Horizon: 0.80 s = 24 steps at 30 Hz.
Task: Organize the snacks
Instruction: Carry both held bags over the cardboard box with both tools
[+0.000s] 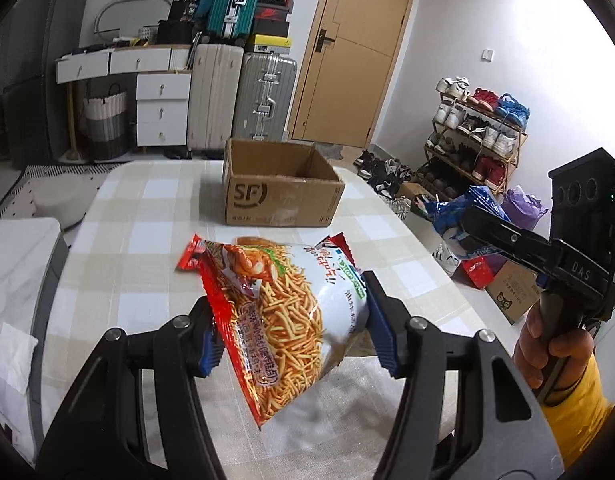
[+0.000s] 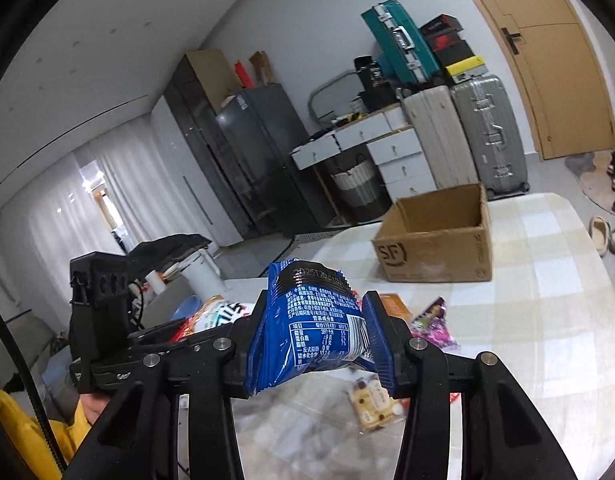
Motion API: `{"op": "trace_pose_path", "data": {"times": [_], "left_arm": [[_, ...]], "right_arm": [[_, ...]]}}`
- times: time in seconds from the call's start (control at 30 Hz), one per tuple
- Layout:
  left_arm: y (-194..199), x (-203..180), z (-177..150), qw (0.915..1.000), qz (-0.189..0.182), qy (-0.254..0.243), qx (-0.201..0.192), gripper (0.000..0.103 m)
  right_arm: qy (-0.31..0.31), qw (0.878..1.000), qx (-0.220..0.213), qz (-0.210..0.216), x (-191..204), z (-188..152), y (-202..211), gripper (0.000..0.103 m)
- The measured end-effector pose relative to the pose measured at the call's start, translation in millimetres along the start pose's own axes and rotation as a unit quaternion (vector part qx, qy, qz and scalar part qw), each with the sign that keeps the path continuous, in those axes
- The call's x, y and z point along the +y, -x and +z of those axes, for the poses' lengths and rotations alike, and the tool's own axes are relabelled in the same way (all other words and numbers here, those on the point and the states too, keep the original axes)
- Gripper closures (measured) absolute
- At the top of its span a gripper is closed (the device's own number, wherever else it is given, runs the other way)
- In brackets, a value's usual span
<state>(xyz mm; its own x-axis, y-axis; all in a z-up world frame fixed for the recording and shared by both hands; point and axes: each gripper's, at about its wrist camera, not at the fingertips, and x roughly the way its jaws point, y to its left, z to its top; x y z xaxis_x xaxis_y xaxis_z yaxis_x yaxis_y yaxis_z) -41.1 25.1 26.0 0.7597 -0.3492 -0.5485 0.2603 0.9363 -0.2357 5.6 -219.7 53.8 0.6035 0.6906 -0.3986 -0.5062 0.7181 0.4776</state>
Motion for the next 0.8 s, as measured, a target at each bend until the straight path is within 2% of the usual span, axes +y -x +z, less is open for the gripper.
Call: {"op": "trace_pose_path", "data": {"times": [0.17, 0.47, 0.8], "left_arm": [[13.8, 8.3, 18.1, 0.9997, -0.020, 0.016, -0.005, 0.046], [18.1, 24.3, 75.9, 0.9995, -0.008, 0.007, -0.031, 0.046], [-46.8, 17.3, 150.6, 0.9994, 0.015, -0.018, -0.027, 0.046]], "right_arm": [[0.021, 1.000, 0.000, -0.003, 14.4, 19.4, -0.3, 0.058], [0.035, 0.999, 0.001, -0.015, 13.5, 73.1, -17.4, 0.058], [0.038, 0.998, 0.021, -0.045, -29.1, 131.0, -80.9, 0.058]]}}
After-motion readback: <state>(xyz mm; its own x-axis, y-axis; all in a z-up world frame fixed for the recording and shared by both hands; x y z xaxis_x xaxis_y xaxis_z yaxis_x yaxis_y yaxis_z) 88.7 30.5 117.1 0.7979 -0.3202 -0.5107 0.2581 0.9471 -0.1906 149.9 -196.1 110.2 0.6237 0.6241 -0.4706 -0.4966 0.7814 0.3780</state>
